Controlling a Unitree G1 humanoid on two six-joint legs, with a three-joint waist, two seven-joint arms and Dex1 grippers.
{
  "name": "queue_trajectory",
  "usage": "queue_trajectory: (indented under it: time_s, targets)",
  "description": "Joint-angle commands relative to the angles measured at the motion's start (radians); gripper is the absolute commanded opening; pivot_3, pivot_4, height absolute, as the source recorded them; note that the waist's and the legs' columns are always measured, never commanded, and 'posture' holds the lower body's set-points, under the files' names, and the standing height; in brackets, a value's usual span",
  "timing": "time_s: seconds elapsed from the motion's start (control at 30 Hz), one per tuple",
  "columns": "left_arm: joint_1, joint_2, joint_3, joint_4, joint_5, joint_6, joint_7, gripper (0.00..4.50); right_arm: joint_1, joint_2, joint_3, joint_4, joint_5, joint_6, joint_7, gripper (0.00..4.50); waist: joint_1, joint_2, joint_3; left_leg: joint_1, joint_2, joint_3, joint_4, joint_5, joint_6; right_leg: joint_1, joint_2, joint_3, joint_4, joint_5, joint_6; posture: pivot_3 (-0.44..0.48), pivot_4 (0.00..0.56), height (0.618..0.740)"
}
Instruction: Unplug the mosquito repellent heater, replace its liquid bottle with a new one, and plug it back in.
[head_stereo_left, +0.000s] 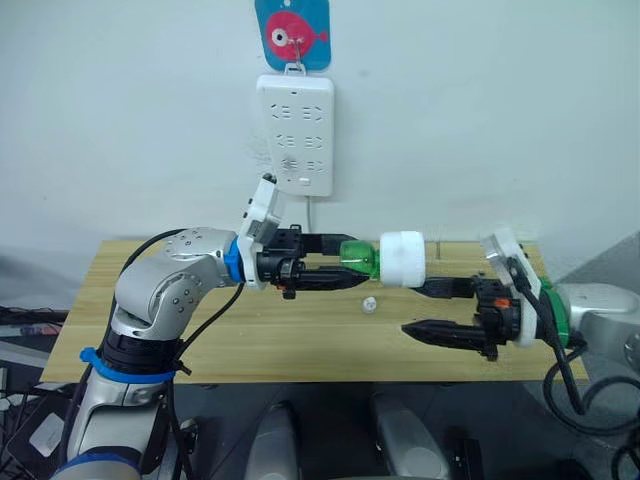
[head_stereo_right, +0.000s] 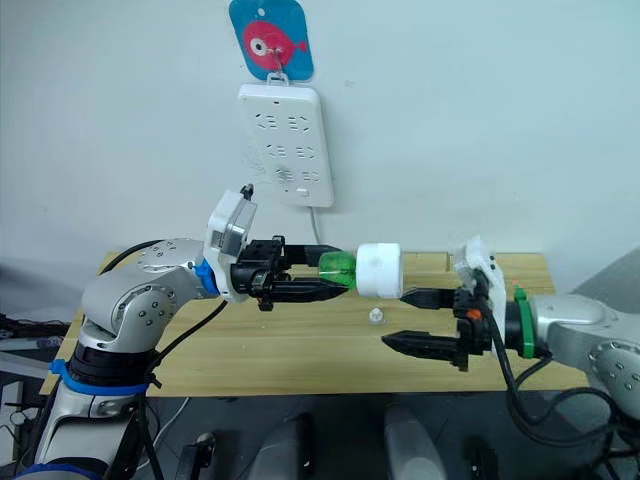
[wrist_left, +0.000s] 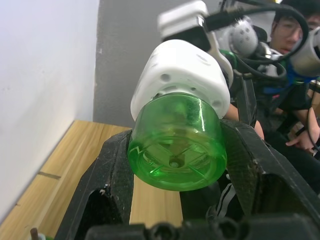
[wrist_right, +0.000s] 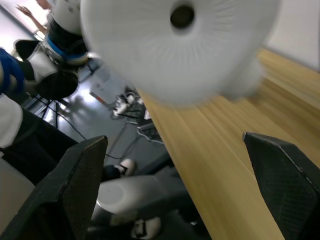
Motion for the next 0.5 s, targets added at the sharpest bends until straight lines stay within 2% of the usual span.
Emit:
queue_trajectory:
  time_s: [0.03,0.13,0.23,0.33,0.37,0.5]
  targets:
    - [-0.017,0.023,0.002,-0.013,-0.002,-0.022,-0.048,2.38,0.06,-0.051,-0.09,0.015,-0.029,-0.049,0.129,3.59,-0.001,0.0,0.0,0.0,0.0,0.0,0.0,0.0,0.0,0.0,0.0,0.0,0.0,0.0,0.0,-0.205,0.235,0.723]
    - [-0.023,0.05,-0.013,-0.016,-0.006,-0.011,-0.095,2.38,0.04,-0.054,-0.086,0.074,-0.112,-0.11,0.157,2.45,-0.01,0.0,0.0,0.001,0.0,0.002,0.001,0.0,0.0,0.0,0.0,0.001,0.0,0.0,0.0,-0.211,0.236,0.723]
    - [-0.037,0.084,-0.03,-0.027,-0.026,0.015,-0.152,2.38,-0.077,-0.018,-0.009,0.177,-0.22,-0.19,0.183,1.19,-0.017,-0.001,0.001,0.003,0.001,0.004,0.001,0.0,0.0,0.001,0.0,0.003,0.001,0.0,0.0,-0.212,0.237,0.723]
    - [-0.052,0.087,-0.033,-0.021,-0.031,0.027,-0.165,2.38,-0.168,0.031,0.069,0.218,-0.27,-0.218,0.211,0.19,-0.016,-0.001,0.001,0.004,0.001,0.004,0.001,0.0,0.0,0.001,0.0,0.003,0.001,0.0,0.0,-0.212,0.237,0.723]
    - [-0.057,0.085,-0.032,-0.018,-0.035,0.032,-0.165,2.38,-0.198,0.054,0.096,0.217,-0.274,-0.217,0.214,0.0,-0.016,-0.001,0.001,0.004,0.001,0.004,0.001,0.0,0.0,0.001,0.0,0.003,0.001,0.0,0.0,-0.214,0.237,0.723]
    - [-0.067,0.064,-0.021,-0.009,-0.049,0.052,-0.14,2.38,-0.261,0.117,0.163,0.147,-0.222,-0.154,0.216,0.0,-0.013,-0.001,0.001,0.003,0.001,0.003,0.0,0.0,0.0,0.001,0.0,0.003,0.001,0.0,0.0,-0.214,0.238,0.723]
